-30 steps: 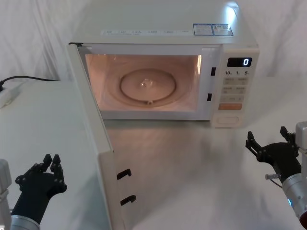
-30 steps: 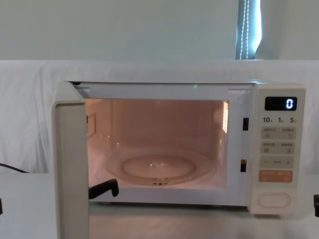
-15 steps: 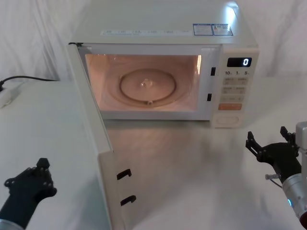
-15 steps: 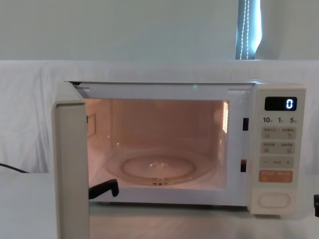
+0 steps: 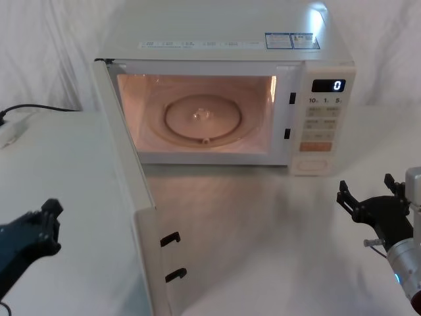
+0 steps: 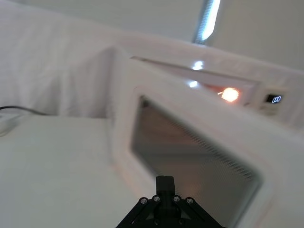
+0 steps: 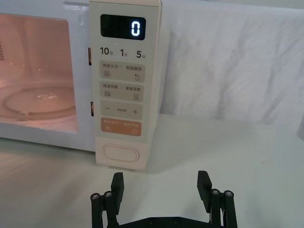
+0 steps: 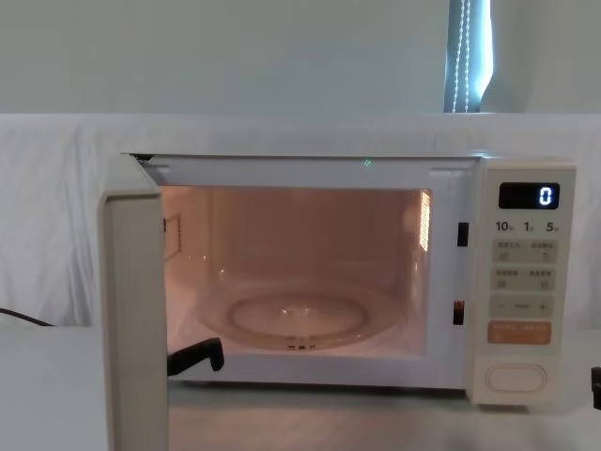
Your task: Press the button to open the microwave door with one hand; close the microwave door with the other hand.
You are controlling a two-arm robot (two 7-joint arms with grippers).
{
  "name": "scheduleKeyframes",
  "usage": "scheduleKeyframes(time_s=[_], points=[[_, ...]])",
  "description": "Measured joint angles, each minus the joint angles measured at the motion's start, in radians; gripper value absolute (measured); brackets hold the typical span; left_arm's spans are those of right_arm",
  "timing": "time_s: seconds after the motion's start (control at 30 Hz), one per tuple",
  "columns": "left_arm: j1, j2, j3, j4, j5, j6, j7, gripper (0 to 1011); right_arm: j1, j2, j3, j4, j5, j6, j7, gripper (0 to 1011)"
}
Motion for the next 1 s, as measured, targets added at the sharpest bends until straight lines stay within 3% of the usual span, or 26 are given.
scheduleKeyframes(time_s=[0.17, 0.33, 0.73, 1.0], points=[[-0.027, 0.049, -0.021, -0.038, -0.095, 0.063, -0.061, 0, 0.000, 0.000, 0.000, 0.000, 0.000, 0.000, 0.000, 1002], [-0.081, 0.084, -0.004, -0.039, -0.150, 0.110, -0.084, 0, 0.000, 0.000, 0.000, 0.000, 0.000, 0.000, 0.000, 1002], [-0.211, 0.104, 0.110, 0.041, -0.172, 0.154, -0.053, 0, 0.000, 0.000, 0.000, 0.000, 0.000, 0.000, 0.000, 1002], [-0.303, 0.076, 0.181, 0.101, -0.183, 0.155, -0.004, 0, 0.000, 0.000, 0.000, 0.000, 0.000, 0.000, 0.000, 1002]])
